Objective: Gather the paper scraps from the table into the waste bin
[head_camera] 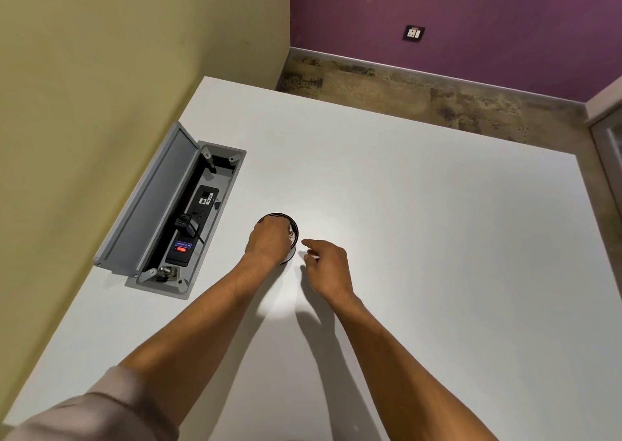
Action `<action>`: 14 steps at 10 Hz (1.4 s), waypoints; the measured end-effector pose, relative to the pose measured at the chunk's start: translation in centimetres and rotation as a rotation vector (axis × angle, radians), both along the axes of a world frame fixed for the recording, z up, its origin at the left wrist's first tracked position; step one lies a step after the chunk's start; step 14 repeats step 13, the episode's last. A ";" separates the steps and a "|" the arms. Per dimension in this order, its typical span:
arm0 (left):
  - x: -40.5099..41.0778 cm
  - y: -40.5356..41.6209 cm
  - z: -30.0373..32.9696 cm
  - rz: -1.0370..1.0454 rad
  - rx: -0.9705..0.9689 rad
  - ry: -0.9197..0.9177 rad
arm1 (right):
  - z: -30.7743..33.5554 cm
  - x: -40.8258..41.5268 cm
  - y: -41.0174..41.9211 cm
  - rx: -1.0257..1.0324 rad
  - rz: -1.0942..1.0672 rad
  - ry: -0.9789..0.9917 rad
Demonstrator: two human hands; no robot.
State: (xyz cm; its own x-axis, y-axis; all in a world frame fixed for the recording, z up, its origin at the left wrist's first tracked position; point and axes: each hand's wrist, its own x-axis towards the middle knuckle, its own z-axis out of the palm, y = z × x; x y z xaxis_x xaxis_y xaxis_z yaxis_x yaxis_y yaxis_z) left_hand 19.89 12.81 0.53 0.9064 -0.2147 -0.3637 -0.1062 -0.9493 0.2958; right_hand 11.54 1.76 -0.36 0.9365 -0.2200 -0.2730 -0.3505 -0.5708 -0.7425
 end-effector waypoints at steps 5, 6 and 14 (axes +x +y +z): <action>1.5 -0.3 -0.3 -0.044 0.099 0.117 | -0.5 0.6 0.9 -0.229 0.283 -0.011; 1.4 -0.2 0.2 -0.053 0.111 0.062 | 0.4 0.5 0.6 -0.197 0.314 -0.068; -12.5 -1.6 2.5 -0.137 -0.307 -0.346 | 1.5 -14.7 -11.0 -0.399 -0.048 -0.098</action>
